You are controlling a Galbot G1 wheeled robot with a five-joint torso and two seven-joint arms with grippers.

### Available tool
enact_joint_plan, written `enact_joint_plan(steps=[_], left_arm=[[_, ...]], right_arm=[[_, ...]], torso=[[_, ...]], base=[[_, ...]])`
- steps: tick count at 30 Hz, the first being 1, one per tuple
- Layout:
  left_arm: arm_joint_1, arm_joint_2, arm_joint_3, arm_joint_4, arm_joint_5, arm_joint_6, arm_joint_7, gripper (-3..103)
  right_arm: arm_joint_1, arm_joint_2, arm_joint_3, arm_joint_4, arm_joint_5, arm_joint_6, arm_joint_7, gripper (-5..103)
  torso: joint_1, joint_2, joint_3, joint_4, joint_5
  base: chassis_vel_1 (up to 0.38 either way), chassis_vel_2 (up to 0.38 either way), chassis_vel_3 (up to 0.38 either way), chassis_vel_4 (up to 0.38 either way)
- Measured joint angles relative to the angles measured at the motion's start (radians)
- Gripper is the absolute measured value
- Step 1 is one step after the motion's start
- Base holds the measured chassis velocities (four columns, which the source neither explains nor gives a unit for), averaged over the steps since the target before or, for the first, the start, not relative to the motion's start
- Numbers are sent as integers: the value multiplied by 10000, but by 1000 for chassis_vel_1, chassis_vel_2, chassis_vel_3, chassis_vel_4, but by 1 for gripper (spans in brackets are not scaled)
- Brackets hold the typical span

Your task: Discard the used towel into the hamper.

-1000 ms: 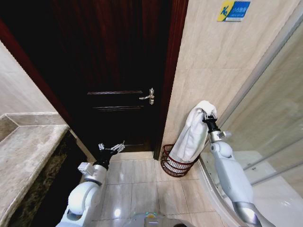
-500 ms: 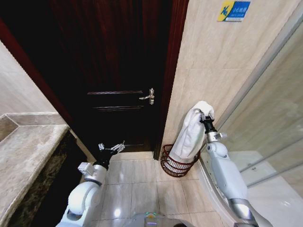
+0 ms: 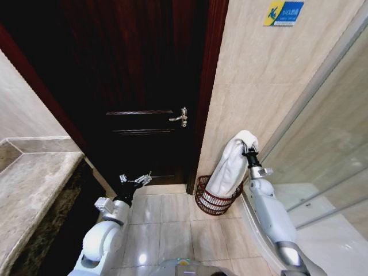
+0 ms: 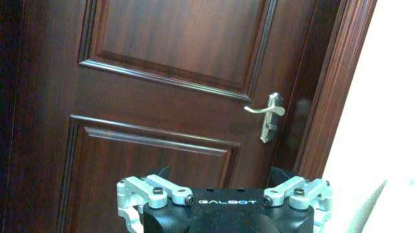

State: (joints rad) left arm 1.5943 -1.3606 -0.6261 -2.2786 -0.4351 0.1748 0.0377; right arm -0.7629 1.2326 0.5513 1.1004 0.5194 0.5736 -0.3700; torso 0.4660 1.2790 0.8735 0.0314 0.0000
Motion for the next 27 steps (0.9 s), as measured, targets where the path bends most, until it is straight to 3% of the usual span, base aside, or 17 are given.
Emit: enact_joint_plan(steps=[27], left_arm=[[0, 0, 0, 0, 0, 0, 0, 100]], right_arm=[[-366, 699, 101, -1810, -614, 646, -123, 14]], torso=[[0, 0, 0, -1, -1]], base=[[0, 0, 0, 0]])
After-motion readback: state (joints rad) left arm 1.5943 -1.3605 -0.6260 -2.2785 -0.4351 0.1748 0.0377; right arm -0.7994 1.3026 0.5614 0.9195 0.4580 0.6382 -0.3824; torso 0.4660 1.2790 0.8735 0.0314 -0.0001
